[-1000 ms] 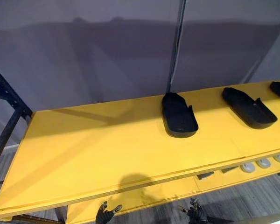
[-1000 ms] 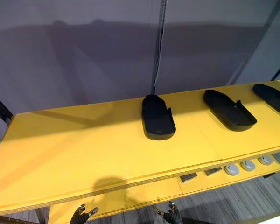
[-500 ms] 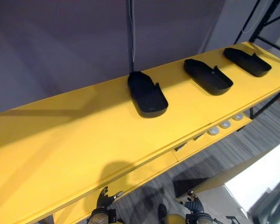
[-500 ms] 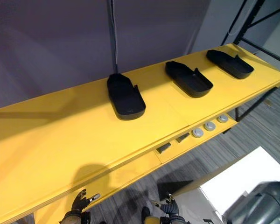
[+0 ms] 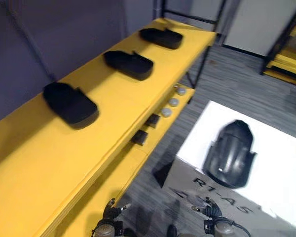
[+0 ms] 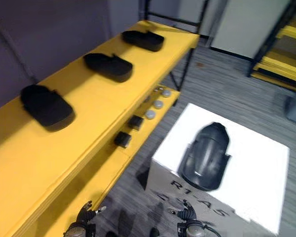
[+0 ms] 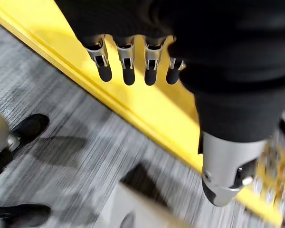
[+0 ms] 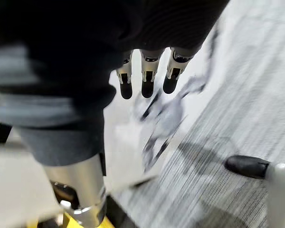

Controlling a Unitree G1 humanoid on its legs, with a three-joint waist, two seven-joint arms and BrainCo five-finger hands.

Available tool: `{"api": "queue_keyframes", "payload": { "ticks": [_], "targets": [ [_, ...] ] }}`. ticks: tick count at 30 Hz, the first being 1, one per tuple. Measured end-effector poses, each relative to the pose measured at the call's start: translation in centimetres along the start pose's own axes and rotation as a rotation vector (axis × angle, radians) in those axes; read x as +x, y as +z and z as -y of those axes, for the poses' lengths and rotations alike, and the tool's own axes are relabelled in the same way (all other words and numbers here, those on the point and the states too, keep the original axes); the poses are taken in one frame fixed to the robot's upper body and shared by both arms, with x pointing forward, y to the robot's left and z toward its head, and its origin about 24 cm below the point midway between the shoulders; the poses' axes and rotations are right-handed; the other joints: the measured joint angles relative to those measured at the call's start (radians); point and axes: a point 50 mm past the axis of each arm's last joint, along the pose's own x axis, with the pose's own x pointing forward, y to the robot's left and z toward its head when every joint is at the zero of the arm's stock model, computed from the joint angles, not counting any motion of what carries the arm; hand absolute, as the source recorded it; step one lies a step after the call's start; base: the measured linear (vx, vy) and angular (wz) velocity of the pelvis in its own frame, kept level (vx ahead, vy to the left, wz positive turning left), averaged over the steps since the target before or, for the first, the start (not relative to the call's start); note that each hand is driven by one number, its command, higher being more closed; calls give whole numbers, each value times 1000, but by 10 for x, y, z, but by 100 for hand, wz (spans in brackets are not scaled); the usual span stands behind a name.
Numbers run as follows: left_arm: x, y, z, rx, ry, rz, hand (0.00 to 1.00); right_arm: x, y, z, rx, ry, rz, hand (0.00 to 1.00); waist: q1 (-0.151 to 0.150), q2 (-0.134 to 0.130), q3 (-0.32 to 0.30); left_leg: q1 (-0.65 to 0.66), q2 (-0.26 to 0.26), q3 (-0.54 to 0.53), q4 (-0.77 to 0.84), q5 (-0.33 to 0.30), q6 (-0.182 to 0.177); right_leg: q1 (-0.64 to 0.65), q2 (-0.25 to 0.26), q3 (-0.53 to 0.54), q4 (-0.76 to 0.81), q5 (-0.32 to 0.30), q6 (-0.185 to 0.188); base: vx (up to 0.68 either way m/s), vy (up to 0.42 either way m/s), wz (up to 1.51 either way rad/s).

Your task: Walk over and take plastic housings, then place them on the shelf

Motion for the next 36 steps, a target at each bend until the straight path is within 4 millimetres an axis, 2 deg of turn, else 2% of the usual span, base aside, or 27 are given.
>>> {"api": "queue_keyframes", "payload": {
  "ticks": [1, 3, 5, 6, 7, 9, 10, 11, 12, 14, 16, 19, 21, 24, 25, 28, 29, 30, 32, 35, 36],
  "targets": [
    [-1, -3, 0, 5, -2, -9, 0, -1, -2, 1, 0, -2, -7, 0, -8, 3, 4, 7, 8, 15, 9, 7, -12, -1, -3, -30, 11, 19, 13, 14, -111, -52],
    [-1, -3, 3, 31, -19, -10, 0, -4, -14, 5, 2, -15, -39, 0, -18, 15, 13, 25, 43, 14, 46, 12, -19, 28, 23, -12, 3, 22, 8, 11, -151, -28],
    [1, 2, 5, 60, -33, 5, 0, -10, -29, 6, 1, -18, -84, 0, -23, 17, 23, 18, 116, -10, 172, 11, -20, 69, 50, 0, -32, 30, -6, -10, -231, -27],
    [1, 2, 6, 65, -33, 6, 0, -10, -30, 7, 0, -20, -86, 0, -20, 19, 26, -7, 148, -55, 241, 6, -24, 73, 63, 24, -41, 37, -17, -12, -200, -43],
    [1, 2, 7, 71, -37, 5, 0, -9, -29, 7, 0, -22, -83, 0, -19, 19, 33, -18, 148, -116, 253, -11, -45, 72, 66, 43, -40, 38, -23, -19, -119, -81],
    [0, -1, 9, 83, -46, -2, 0, -7, -23, 11, -3, -33, -68, 0, -3, 24, 62, -51, 52, -496, 254, -90, -103, 69, 82, 140, -33, 42, -36, -50, -24, -115],
    [-1, -2, 8, 82, -42, -2, 0, -7, -23, 11, -4, -36, -67, 0, -1, 26, 66, -58, 23, -591, 254, -109, -107, 68, 87, 163, -32, 42, -36, -52, 28, -128],
    [-1, -5, 6, 83, -31, -6, 0, -6, -22, 12, -5, -37, -66, 0, 8, 31, 72, -69, -26, -751, 251, -131, -131, 67, 97, 207, -27, 36, -27, -8, 295, -225],
    [-3, -12, 5, 28, -20, -37, 0, -13, -36, 18, 8, -66, -94, 0, 20, 68, 62, -81, -74, -888, 148, -128, -66, 40, 129, 331, 11, 21, 0, 49, 371, -213],
    [-3, -12, 4, 28, -19, -36, 0, -16, -37, 17, 30, -76, -86, 0, 19, 53, 55, -72, -101, -865, 128, -127, -61, 19, 97, 342, 44, 15, 17, 97, 283, -90],
    [-3, -12, 5, 28, -20, -37, 0, -18, -40, 19, 35, -82, -95, 0, 17, 51, 49, -41, -121, -855, 96, -120, -49, 20, 77, 346, 60, -1, 36, 137, 123, -1],
    [-6, -20, 2, 29, -13, -58, 0, -18, -40, 15, 78, -84, -94, 0, 20, 51, 20, 40, -143, -817, -38, -74, -32, 19, 64, 385, 68, -24, 53, 208, 67, -24],
    [-5, -20, 2, 31, -12, -58, 0, -18, -39, 14, 131, -103, -88, 0, 18, 51, 16, 56, -145, -799, -48, -73, -33, 21, 63, 395, 70, -31, 55, 181, 53, -27],
    [-4, -16, 2, 29, -13, -46, 0, -22, -38, 30, 183, -179, -69, 0, 5, 43, -2, 69, -156, -791, -46, -73, -33, 34, 53, 396, 67, -38, 67, 136, 62, -10],
    [-4, -17, 1, 28, -9, -50, 0, -22, -33, 40, 207, -227, -40, 0, -2, 39, -6, 78, -160, -781, -45, -73, -33, 40, 48, 397, 68, -41, 70, 95, 55, -14],
    [-5, -21, -4, 8, 14, -63, 0, -26, -7, 67, 258, -337, 89, 0, -6, 32, -10, 97, -166, -767, -39, -73, -33, 56, 42, 399, 68, -42, 72, 69, 42, -20],
    [-5, -21, -7, 4, 22, -63, 0, -33, 8, 81, 264, -390, 172, 0, -6, 30, -15, 99, -166, -766, -35, -73, -33, 57, 41, 400, 69, -42, 73, 29, 17, -9],
    [-6, -21, -9, 4, 28, -58, 0, -43, 32, 97, 261, -453, 291, 0, -7, 25, -19, 98, -166, -762, -32, -73, -33, 55, 41, 404, 71, -43, 74, 18, 15, -9],
    [-8, -23, -10, -1, 33, -58, 0, -53, 48, 108, 247, -497, 374, 0, -8, 21, -23, 98, -165, -750, -29, -73, -33, 53, 42, 412, 70, -44, 74, -7, 2, -12],
    [-13, -32, -7, -12, 26, -80, 0, -82, 89, 136, 199, -622, 581, 0, -17, 16, -31, 98, -165, -746, -27, -73, -33, 53, 43, 418, 70, -48, 79, -36, -11, -6],
    [-15, -37, -5, -14, 23, -92, 0, -90, 102, 140, 169, -637, 643, 0, -26, 15, -32, 96, -165, -747, -27, -73, -33, 52, 44, 417, 67, -50, 78, -67, -13, 1]
  ]
}}
